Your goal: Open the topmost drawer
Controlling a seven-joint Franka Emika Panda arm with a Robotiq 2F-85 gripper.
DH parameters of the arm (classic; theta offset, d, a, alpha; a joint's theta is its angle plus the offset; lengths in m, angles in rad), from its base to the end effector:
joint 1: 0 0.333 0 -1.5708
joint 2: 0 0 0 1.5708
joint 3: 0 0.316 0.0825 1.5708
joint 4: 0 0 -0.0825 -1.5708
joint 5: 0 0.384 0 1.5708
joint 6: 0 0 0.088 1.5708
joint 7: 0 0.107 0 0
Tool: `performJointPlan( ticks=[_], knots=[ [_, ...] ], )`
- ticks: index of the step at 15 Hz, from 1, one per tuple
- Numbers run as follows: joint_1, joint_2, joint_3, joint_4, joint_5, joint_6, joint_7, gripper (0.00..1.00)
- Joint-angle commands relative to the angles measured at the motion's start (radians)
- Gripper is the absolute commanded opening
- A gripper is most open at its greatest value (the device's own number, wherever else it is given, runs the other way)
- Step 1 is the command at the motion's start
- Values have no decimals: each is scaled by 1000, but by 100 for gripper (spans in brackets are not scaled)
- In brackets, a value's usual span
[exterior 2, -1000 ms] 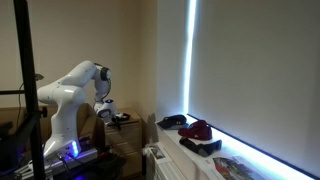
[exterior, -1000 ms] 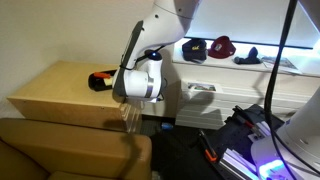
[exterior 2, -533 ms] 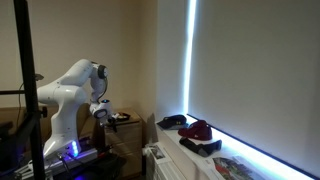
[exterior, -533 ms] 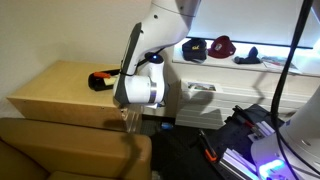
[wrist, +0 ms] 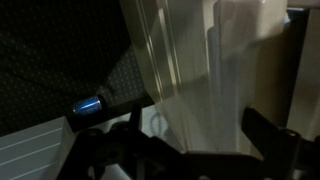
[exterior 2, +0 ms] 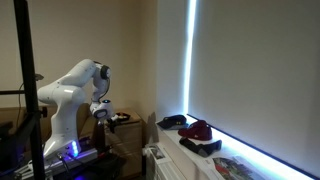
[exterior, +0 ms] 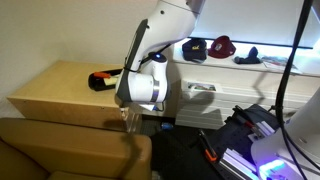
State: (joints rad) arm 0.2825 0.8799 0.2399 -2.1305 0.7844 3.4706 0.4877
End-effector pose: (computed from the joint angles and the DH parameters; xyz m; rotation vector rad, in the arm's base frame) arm 0.4877 0.1953 0.0367 -2.5873 1.2293 -0.4110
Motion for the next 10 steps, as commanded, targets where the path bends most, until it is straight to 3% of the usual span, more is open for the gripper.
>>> performJointPlan(
  ticks=[1, 3, 6, 10],
  knots=[
    [-67, 31, 44, -80, -38, 0, 44, 100],
    [-129, 16, 79, -52, -135, 0, 114, 100],
    [-172, 20, 97, -152, -132, -2, 108, 100],
    [-153, -45, 43, -271, -84, -10, 119, 100]
  ],
)
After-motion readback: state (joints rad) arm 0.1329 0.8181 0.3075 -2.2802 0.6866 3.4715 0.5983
